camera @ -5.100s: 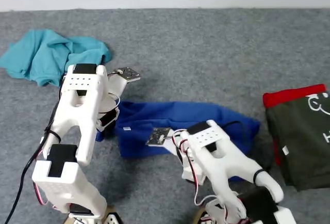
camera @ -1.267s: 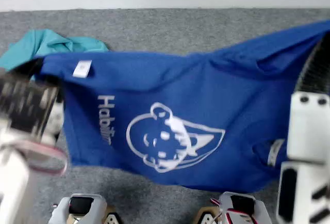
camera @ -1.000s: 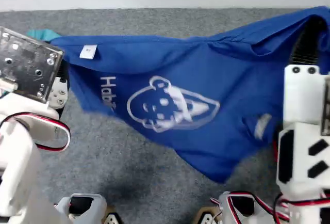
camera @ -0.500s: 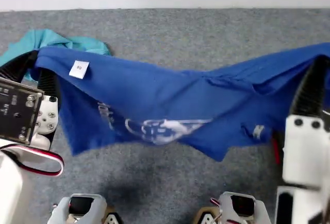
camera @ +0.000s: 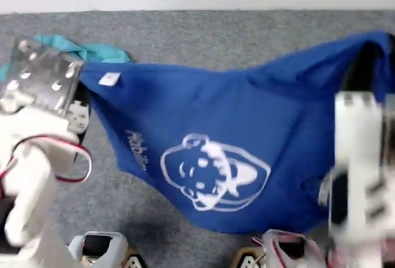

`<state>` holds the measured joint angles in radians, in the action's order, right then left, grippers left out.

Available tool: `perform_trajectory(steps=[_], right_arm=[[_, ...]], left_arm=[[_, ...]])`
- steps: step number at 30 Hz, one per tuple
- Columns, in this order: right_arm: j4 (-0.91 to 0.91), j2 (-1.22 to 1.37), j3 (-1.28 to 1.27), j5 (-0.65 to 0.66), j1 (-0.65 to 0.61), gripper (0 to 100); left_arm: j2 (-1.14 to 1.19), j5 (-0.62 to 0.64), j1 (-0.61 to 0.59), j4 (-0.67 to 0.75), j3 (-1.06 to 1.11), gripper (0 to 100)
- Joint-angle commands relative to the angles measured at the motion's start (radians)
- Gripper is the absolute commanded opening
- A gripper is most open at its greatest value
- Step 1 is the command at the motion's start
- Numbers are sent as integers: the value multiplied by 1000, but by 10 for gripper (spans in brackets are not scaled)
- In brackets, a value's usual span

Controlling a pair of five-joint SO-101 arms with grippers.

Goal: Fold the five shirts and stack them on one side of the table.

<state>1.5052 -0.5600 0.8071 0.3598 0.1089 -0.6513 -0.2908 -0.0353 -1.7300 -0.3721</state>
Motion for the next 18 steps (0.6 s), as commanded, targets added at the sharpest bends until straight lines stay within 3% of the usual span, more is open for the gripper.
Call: perform_trajectory(steps=[1,13,18], right_arm=[[1,24,20,-5,5,9],[65,-237,104,-5,18,9],[65,-246,104,-6,142,9]], left_arm=[[-20,0,-5,17,7,13],[-83,3,-5,-8,2,13],[-104,6,-5,-11,5,13]])
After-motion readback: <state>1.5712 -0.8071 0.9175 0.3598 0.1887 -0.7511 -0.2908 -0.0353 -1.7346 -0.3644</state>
